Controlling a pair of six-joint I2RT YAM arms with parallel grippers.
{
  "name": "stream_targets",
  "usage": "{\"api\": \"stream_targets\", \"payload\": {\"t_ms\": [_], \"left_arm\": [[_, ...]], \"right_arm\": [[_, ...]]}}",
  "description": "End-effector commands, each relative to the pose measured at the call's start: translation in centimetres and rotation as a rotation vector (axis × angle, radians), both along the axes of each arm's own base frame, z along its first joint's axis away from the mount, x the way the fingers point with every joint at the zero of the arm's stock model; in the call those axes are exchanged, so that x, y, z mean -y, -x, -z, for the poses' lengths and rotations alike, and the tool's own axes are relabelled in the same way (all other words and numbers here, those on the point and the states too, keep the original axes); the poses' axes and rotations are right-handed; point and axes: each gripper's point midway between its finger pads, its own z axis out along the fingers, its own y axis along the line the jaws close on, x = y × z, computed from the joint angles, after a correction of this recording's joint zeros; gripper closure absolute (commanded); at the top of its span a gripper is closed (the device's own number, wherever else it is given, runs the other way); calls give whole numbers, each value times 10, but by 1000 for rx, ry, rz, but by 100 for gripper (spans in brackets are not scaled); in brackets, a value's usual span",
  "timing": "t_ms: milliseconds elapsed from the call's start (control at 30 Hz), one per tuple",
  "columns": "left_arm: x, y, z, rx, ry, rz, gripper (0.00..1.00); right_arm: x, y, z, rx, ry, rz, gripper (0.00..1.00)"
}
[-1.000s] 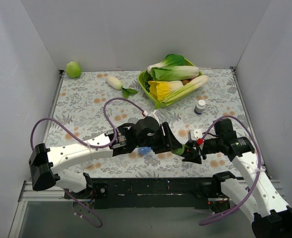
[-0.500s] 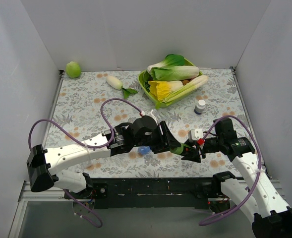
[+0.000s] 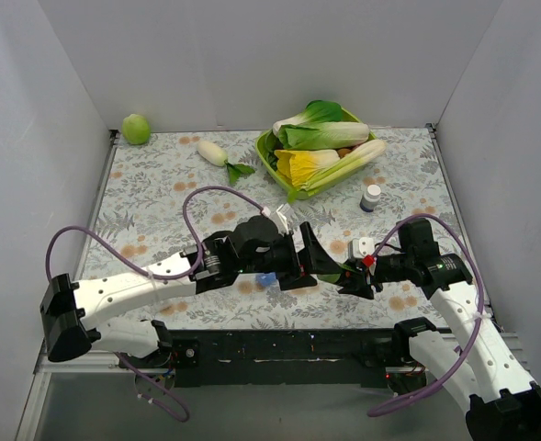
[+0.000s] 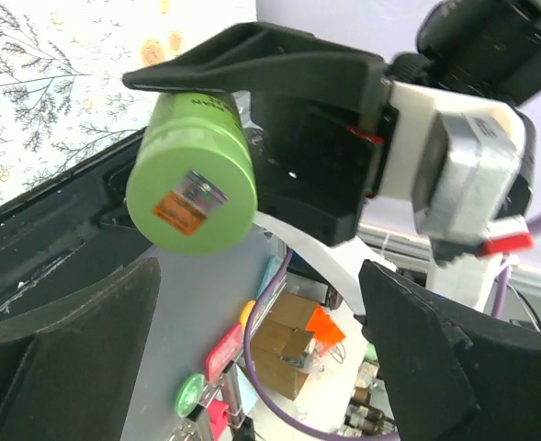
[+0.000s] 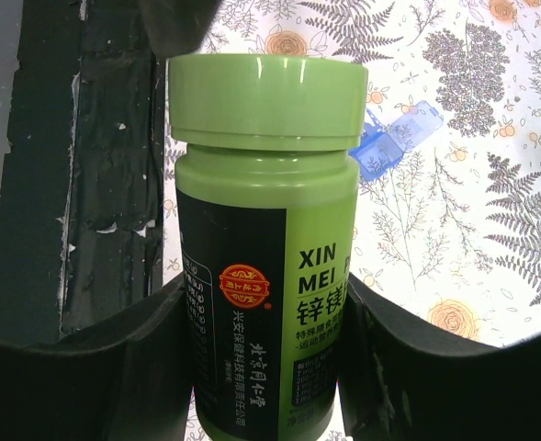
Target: Sort the pills into containers
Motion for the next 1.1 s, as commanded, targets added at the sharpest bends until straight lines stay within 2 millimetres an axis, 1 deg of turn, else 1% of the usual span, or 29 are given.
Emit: {"api": "stream_targets", "payload": {"t_ms": [0, 33, 67, 100, 133, 167, 200, 233, 267, 300, 333, 433, 467, 500, 533, 567, 600, 633, 667, 700, 733, 767, 833, 867, 967, 1000, 1067], "left_arm": [[-14, 10, -35, 115, 118, 63, 6], [-19, 10, -34, 208, 105, 96, 6], [-24, 12, -26, 255, 86, 120, 5], [-31, 16, -31, 326, 95, 150, 4], [-38, 18, -23, 485, 56, 234, 4], [-45, 22, -9, 538, 23, 278, 4], [-54, 24, -11, 635, 20, 311, 4], [-60, 23, -2, 779, -11, 375, 3], [-68, 24, 17, 862, -45, 413, 2], [-70, 29, 8, 994, -6, 422, 2], [-74, 26, 8, 1194, -19, 460, 2], [-76, 29, 3, 1510, 75, 444, 2], [-76, 24, 3, 1609, 64, 437, 2], [-71, 20, -6, 1664, 74, 418, 2], [-62, 13, 2, 1670, 33, 442, 2], [-54, 9, 6, 1704, 2, 478, 2], [-48, 8, 6, 1710, -2, 503, 2], [-37, 5, 6, 1711, -6, 521, 2], [-32, 6, 6, 1718, 7, 533, 2], [-27, 4, 1, 1743, 18, 516, 2], [-23, 2, 1, 1745, 17, 511, 2], [-19, -1, 6, 1740, 3, 519, 2], [-16, -4, 4, 1750, 8, 497, 2], [-14, -3, 5, 1747, 15, 500, 2], [-9, 0, -3, 1739, 56, 497, 2], [-6, 1, -1, 1726, 60, 508, 2], [-3, 1, -3, 1710, 66, 509, 5]], "right_arm": [[-1, -3, -7, 34, -17, -3, 92], [-1, -3, -6, 32, -15, -2, 92], [-1, -2, -6, 31, -15, -3, 92], [-1, -1, -7, 35, -16, -7, 92], [-1, -1, -7, 38, -20, -11, 92], [-1, 1, -7, 37, -22, -16, 92], [-2, 2, -8, 42, -29, -26, 92], [-3, 2, -9, 43, -33, -31, 92], [-3, 4, -9, 46, -36, -37, 92], [-4, 5, -10, 47, -43, -50, 92], [-4, 5, -10, 48, -44, -52, 92], [-4, 7, -12, 55, -46, -64, 92], [-3, 8, -12, 53, -45, -66, 92], [-3, 9, -12, 46, -45, -67, 92], [-3, 10, -11, 48, -46, -75, 92], [-3, 11, -11, 47, -47, -77, 92], [-4, 11, -11, 46, -50, -81, 91], [-4, 11, -12, 47, -52, -82, 91], [-4, 12, -11, 43, -52, -85, 91], [-4, 12, -12, 45, -54, -87, 91], [-4, 12, -12, 44, -55, -88, 91], [-4, 12, -12, 48, -55, -90, 91], [-4, 12, -12, 49, -55, -89, 91], [-4, 12, -11, 49, -55, -91, 91], [-4, 12, -10, 54, -54, -89, 91], [-4, 11, -10, 52, -54, -86, 91], [-4, 11, -10, 55, -53, -87, 91]]}}
